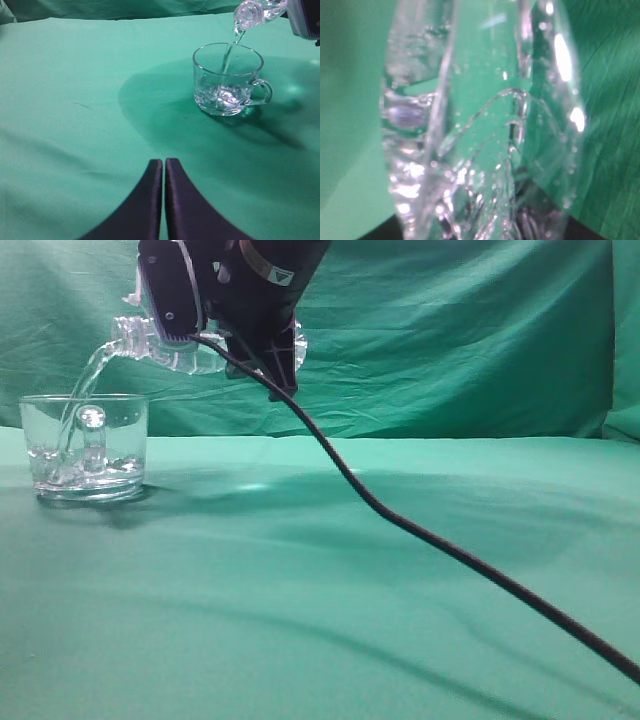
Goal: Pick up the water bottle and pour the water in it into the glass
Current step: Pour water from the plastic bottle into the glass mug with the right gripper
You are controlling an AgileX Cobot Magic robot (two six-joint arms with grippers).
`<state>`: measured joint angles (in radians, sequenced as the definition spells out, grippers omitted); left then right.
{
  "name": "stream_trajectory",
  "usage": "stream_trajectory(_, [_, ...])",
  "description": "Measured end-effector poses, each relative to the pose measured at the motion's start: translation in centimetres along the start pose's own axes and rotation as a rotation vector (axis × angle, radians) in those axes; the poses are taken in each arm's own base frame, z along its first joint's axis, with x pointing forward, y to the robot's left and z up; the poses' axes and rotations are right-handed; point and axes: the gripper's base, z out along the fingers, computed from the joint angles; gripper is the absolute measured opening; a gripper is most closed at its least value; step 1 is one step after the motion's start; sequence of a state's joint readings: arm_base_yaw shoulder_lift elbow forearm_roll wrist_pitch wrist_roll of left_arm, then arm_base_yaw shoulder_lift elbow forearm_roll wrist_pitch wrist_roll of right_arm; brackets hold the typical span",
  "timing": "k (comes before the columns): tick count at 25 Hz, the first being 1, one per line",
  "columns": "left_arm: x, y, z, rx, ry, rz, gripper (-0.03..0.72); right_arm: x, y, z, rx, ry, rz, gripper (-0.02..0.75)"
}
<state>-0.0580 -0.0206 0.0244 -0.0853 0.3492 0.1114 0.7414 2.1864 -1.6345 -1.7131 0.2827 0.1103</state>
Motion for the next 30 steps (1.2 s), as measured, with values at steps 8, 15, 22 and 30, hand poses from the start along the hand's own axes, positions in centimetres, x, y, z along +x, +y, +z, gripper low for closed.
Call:
stream_trajectory(8, [0.00,0.00,0.00,0.000,0.000,0.000,0.000,0.04,-0.01,0.00,0.001,0.005,-0.002,0.293])
stream_trajectory(15, [0.00,0.00,0.00,0.000,0.000,0.000,0.000,0.04,-0.01,0.00,0.001,0.005,-0.002,0.293])
stream_trajectory(22, [0.00,0.00,0.00,0.000,0.000,0.000,0.000,0.06,-0.06,0.00,0.003,0.006,-0.001,0.293])
stream_trajectory(30, [0.00,0.00,0.00,0.000,0.000,0.000,0.000,-0.07,-0.05,0.00,0.001,-0.008,0.099,0.293])
